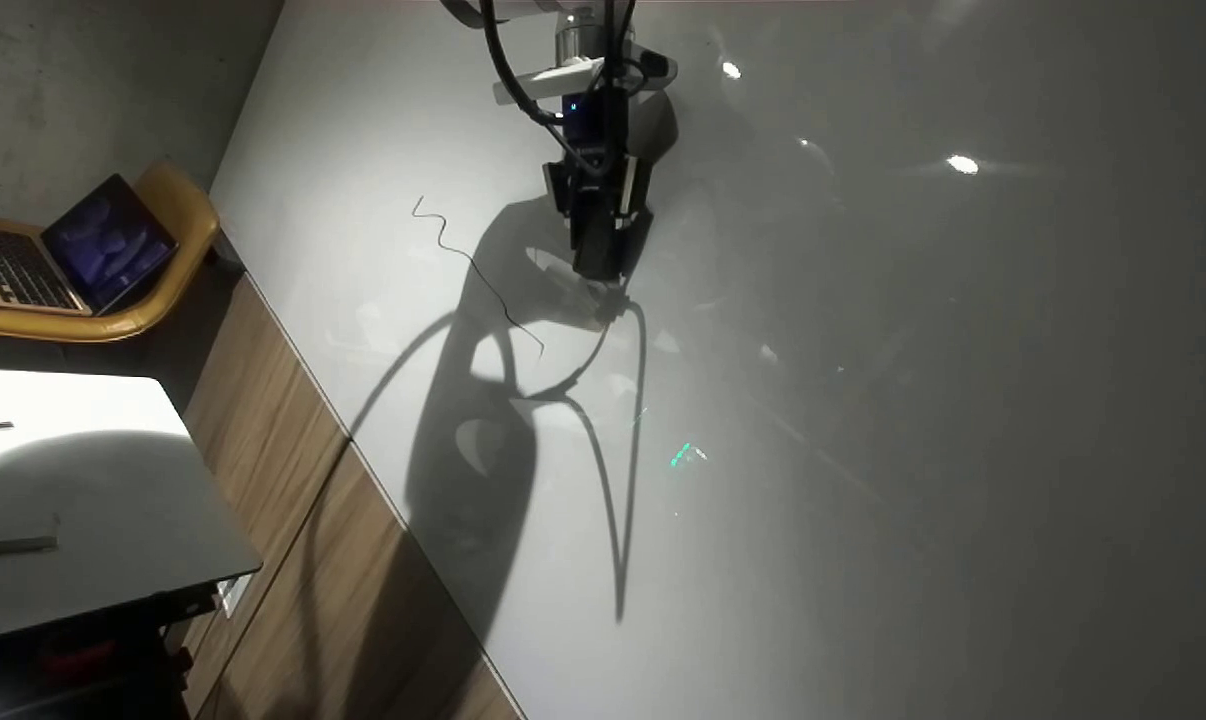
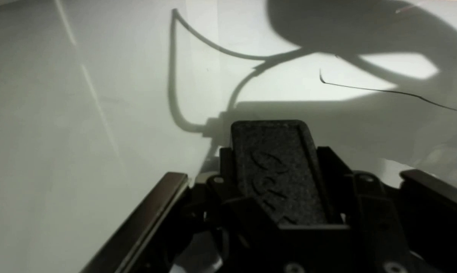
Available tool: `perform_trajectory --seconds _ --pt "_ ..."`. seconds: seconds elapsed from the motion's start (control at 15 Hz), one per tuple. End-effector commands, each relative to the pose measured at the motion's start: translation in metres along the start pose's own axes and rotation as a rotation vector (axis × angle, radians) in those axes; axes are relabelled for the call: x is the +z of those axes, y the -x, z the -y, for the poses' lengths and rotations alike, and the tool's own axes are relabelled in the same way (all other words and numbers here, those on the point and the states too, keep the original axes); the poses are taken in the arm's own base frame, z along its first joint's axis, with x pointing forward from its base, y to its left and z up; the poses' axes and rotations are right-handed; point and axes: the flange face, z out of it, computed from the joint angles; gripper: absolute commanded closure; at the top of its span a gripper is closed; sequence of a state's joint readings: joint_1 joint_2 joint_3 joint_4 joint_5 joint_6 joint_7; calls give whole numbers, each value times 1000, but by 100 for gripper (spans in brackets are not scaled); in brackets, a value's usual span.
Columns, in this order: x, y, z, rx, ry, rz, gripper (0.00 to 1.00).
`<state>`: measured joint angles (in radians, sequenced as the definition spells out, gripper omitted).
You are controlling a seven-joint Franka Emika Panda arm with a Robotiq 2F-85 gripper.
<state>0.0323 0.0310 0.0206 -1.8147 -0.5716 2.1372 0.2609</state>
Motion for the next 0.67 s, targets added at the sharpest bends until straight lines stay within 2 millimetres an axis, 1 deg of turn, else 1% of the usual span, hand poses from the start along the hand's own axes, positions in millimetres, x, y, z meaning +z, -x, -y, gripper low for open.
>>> perform_trajectory --seconds 0.0,0.13,0.33,0.6 --pt "1 -21 -3 26 -31 -110 68" --pt "3 -16 -2 36 -37 -119 68" --pt "16 -10 -3 46 -49 -126 68" --pt "34 -9 -12 58 -59 -125 68"
